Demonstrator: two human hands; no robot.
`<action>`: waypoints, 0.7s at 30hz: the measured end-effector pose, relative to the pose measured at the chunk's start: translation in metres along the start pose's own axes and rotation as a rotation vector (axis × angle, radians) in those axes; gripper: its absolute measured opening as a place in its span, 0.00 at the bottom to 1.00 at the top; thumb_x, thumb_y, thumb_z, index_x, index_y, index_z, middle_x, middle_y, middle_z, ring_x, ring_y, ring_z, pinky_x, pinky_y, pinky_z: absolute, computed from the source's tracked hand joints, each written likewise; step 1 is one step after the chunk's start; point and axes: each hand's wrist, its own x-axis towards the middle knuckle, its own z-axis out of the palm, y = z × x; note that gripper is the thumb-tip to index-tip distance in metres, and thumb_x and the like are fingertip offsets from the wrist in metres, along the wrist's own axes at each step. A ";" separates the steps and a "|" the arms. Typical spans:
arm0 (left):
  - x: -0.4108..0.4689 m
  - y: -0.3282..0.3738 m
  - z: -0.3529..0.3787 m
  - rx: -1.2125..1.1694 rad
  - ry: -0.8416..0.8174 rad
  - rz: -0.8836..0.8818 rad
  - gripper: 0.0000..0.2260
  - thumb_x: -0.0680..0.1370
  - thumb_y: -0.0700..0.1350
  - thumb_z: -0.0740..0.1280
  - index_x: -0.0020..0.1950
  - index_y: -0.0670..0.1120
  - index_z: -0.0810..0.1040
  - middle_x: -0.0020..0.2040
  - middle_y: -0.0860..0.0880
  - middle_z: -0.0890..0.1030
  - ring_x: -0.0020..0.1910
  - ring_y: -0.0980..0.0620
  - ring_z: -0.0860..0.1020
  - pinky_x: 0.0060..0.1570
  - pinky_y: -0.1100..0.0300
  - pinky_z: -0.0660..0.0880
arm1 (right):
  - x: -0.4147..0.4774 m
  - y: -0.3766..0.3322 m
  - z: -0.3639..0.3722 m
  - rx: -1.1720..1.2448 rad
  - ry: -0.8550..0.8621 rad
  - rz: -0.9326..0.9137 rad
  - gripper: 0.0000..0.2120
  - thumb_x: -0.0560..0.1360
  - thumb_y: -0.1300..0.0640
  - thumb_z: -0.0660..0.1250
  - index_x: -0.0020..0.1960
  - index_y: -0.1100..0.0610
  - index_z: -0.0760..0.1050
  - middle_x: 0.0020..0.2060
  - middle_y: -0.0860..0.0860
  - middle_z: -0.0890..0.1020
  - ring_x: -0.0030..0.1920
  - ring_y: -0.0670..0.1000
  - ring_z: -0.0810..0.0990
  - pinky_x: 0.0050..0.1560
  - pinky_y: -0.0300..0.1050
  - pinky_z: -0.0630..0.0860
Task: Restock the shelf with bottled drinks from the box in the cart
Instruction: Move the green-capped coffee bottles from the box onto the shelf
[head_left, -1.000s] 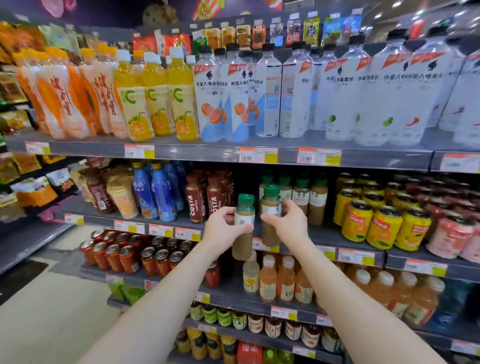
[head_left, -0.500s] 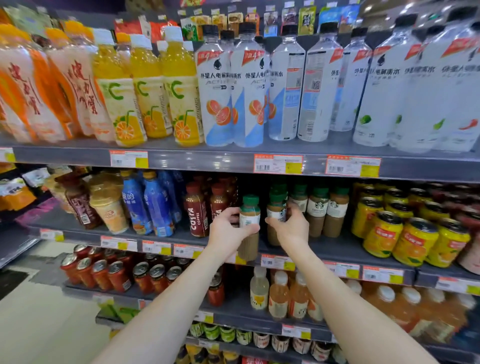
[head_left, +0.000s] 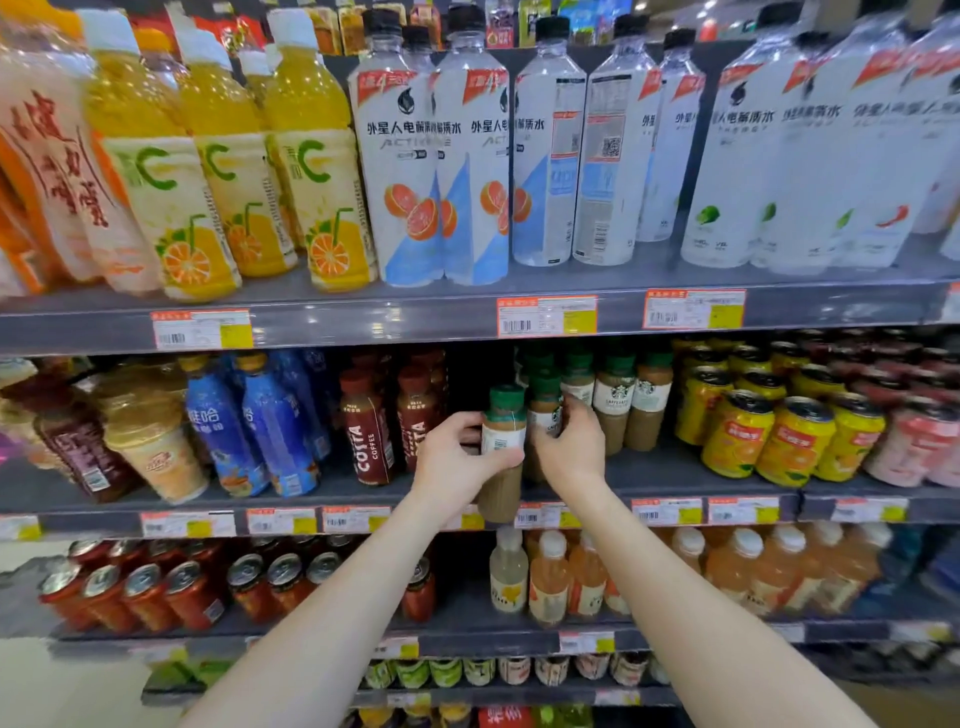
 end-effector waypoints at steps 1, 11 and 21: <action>-0.001 0.000 0.001 0.005 -0.005 -0.001 0.27 0.66 0.51 0.84 0.62 0.52 0.80 0.53 0.54 0.84 0.49 0.58 0.83 0.50 0.59 0.82 | 0.000 0.001 0.000 -0.009 0.007 0.003 0.18 0.75 0.57 0.72 0.64 0.54 0.76 0.57 0.53 0.82 0.58 0.54 0.80 0.57 0.48 0.77; -0.014 0.014 0.013 -0.043 0.018 0.006 0.26 0.68 0.49 0.83 0.64 0.51 0.81 0.53 0.55 0.84 0.49 0.60 0.83 0.42 0.69 0.78 | 0.000 -0.005 -0.011 0.032 -0.046 0.048 0.19 0.76 0.56 0.73 0.65 0.53 0.76 0.54 0.49 0.82 0.53 0.50 0.80 0.51 0.43 0.73; -0.029 0.024 0.029 -0.099 0.084 0.021 0.23 0.67 0.50 0.83 0.57 0.60 0.79 0.53 0.57 0.84 0.53 0.59 0.82 0.51 0.60 0.80 | 0.008 -0.004 -0.025 -0.036 -0.187 0.137 0.24 0.74 0.53 0.75 0.67 0.55 0.74 0.61 0.54 0.82 0.60 0.57 0.81 0.54 0.46 0.77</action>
